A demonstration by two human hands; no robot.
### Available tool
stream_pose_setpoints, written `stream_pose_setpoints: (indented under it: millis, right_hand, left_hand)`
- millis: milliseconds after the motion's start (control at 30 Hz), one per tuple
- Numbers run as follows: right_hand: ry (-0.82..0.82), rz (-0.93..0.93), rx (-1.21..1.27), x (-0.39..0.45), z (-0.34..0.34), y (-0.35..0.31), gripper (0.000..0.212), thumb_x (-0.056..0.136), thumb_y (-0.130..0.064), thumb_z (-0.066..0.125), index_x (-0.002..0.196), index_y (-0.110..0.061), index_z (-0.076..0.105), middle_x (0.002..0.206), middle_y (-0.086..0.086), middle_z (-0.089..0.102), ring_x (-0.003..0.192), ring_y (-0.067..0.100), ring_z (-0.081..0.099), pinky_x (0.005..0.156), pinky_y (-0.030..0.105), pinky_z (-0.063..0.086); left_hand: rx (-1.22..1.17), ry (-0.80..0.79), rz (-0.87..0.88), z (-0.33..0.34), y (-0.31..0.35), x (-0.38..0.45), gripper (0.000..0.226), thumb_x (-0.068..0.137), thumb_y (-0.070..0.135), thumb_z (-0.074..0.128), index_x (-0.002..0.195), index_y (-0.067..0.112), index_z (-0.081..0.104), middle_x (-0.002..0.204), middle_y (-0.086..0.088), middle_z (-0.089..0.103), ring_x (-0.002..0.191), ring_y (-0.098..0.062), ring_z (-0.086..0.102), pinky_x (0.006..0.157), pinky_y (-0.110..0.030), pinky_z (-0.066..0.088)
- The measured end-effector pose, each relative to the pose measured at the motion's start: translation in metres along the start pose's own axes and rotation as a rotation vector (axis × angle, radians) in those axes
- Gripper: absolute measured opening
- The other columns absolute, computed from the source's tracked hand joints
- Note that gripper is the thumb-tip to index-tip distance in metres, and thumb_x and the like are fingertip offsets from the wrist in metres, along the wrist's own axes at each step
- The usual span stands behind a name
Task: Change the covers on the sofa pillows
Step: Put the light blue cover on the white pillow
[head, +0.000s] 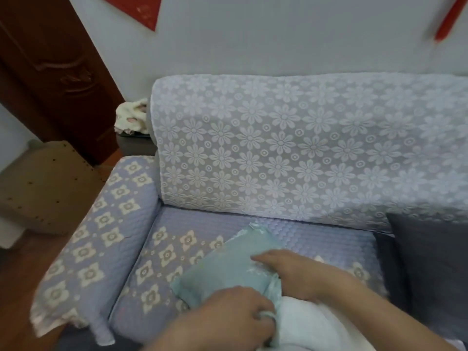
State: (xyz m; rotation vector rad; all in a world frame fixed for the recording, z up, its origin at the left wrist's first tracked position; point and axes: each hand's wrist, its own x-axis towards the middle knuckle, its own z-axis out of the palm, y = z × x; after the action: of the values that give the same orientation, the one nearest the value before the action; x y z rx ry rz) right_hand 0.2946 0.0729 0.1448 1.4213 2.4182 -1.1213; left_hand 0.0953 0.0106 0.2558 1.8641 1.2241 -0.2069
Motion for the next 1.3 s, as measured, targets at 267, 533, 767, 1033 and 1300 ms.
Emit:
stream_pose_setpoints:
  millis: [267, 533, 767, 1033, 1300]
  right_hand:
    - [0.225, 0.746, 0.001, -0.014, 0.023, 0.153, 0.026, 0.096, -0.024, 0.052, 0.071, -0.019, 0.053, 0.096, 0.007, 0.071, 0.100, 0.026, 0.067, 0.068, 0.027, 0.039]
    - [0.378, 0.565, 0.680, 0.026, 0.017, 0.124, 0.065, 0.100, -0.026, 0.060, 0.155, -0.026, 0.027, 0.146, 0.008, 0.049, 0.133, 0.023, 0.048, 0.107, 0.033, 0.033]
    - [0.438, 0.327, 0.950, 0.093, -0.021, 0.008, 0.060, 0.083, -0.013, 0.080, 0.136, -0.017, 0.052, 0.127, 0.008, 0.061, 0.119, 0.019, 0.059, 0.088, 0.017, 0.045]
    - [0.553, 0.302, 0.331, 0.090, 0.016, 0.016, 0.087, 0.090, -0.033, 0.071, 0.158, -0.031, 0.017, 0.163, -0.011, 0.015, 0.139, 0.010, 0.036, 0.097, 0.030, 0.036]
    - [0.390, 0.124, -0.147, 0.118, 0.001, 0.011, 0.075, 0.094, -0.031, 0.059, 0.157, -0.039, 0.018, 0.139, 0.006, 0.032, 0.094, 0.026, 0.060, 0.075, 0.036, 0.052]
  left_hand:
    - [-0.133, 0.088, 0.024, -0.044, -0.037, 0.026, 0.021, 0.091, 0.027, 0.052, 0.091, 0.011, 0.066, 0.060, 0.013, 0.051, 0.054, 0.001, 0.043, 0.059, -0.024, 0.035]
    - [-0.684, 0.885, 0.014, -0.064, -0.051, 0.059, 0.023, 0.102, 0.029, 0.053, 0.088, 0.019, 0.068, 0.085, 0.004, 0.072, 0.081, -0.013, 0.065, 0.073, -0.030, 0.048]
    - [-0.340, 0.958, -0.098, -0.116, -0.100, 0.072, 0.020, 0.102, 0.022, 0.053, 0.090, 0.025, 0.069, 0.083, 0.009, 0.068, 0.078, -0.011, 0.060, 0.070, -0.029, 0.046]
    - [-0.262, 0.474, -0.155, -0.070, -0.155, 0.037, 0.019, 0.100, 0.029, 0.055, 0.098, 0.030, 0.074, 0.095, 0.018, 0.075, 0.093, -0.003, 0.067, 0.089, -0.033, 0.052]
    - [-0.438, 0.418, -0.082, -0.070, -0.157, 0.019, 0.023, 0.103, 0.018, 0.054, 0.097, 0.021, 0.075, 0.098, 0.005, 0.076, 0.092, -0.010, 0.068, 0.085, -0.027, 0.051]
